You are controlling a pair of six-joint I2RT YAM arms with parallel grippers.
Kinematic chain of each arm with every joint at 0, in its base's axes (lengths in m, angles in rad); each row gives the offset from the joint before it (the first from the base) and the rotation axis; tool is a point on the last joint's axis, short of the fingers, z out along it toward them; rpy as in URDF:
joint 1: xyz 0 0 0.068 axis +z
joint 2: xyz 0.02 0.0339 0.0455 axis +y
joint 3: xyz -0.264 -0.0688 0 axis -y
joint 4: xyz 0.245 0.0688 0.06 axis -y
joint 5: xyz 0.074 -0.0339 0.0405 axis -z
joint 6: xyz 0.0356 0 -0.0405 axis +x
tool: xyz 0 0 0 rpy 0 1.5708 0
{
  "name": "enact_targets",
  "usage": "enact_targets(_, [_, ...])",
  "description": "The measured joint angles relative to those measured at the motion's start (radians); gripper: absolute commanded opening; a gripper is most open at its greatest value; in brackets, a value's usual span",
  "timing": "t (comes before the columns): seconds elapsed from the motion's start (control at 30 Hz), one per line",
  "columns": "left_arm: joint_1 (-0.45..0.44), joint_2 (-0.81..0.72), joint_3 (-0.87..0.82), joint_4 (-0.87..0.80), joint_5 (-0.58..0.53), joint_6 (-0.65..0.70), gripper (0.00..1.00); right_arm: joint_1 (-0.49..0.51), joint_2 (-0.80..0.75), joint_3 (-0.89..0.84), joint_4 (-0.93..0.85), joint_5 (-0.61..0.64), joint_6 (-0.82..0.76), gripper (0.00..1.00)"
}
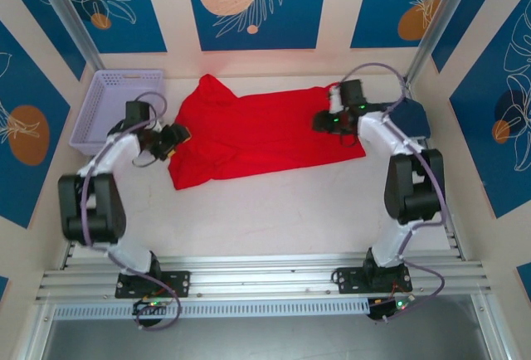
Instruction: Fold the inside-out t-shirt
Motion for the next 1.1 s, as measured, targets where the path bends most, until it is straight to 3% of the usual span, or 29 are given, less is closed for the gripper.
enact_targets(0.07, [-0.007,-0.110,-0.116,0.045,0.026,-0.016,0.65,0.129,-0.018,-0.028,0.067,-0.048,-0.058,0.61])
enact_targets(0.17, [-0.025,-0.160,-0.243,0.120,0.069,-0.037,0.65,0.294,0.023,-0.026,0.143,-0.118,-0.139,0.64])
enact_targets(0.33, [-0.030,-0.120,-0.328,0.186,0.082,-0.062,0.64,0.426,0.187,0.076,0.189,-0.192,-0.253,0.65])
enact_targets(0.57, [-0.028,-0.025,-0.330,0.274,0.082,-0.077,0.63,0.508,0.379,0.236,0.183,-0.209,-0.386,0.65])
enact_targets(0.83, [-0.014,-0.006,-0.368,0.303,0.082,-0.076,0.63,0.543,0.472,0.360,0.157,-0.198,-0.465,0.62])
enact_targets(1.0, [-0.013,-0.006,-0.371,0.309,0.083,-0.076,0.63,0.543,0.523,0.421,0.127,-0.183,-0.498,0.57])
enact_targets(1.1, [-0.012,-0.006,-0.372,0.311,0.083,-0.076,0.63,0.542,0.545,0.439,0.111,-0.179,-0.511,0.47])
